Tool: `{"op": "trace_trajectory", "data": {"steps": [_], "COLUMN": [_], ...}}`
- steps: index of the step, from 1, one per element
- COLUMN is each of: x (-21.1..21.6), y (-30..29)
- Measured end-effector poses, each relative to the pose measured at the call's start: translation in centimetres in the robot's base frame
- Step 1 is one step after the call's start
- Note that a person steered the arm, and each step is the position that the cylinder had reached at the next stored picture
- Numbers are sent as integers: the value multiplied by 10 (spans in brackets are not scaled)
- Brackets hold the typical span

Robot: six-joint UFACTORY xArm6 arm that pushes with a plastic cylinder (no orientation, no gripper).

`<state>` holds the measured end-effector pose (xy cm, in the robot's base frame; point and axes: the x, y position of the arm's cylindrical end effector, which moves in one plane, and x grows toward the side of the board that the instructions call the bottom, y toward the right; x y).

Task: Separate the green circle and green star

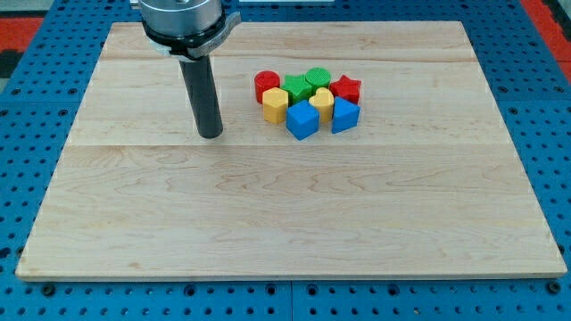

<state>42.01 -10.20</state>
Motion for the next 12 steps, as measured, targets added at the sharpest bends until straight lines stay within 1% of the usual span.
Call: {"op": "trace_trajectory", "data": {"steps": [1,2,3,5,6,7,8,9,10,11,12], "x": [0,14,34,37,58,58,40,-4,-43,-56,-58], "y": [-2,0,-34,-43,25,80,130,88,58,114,144]}}
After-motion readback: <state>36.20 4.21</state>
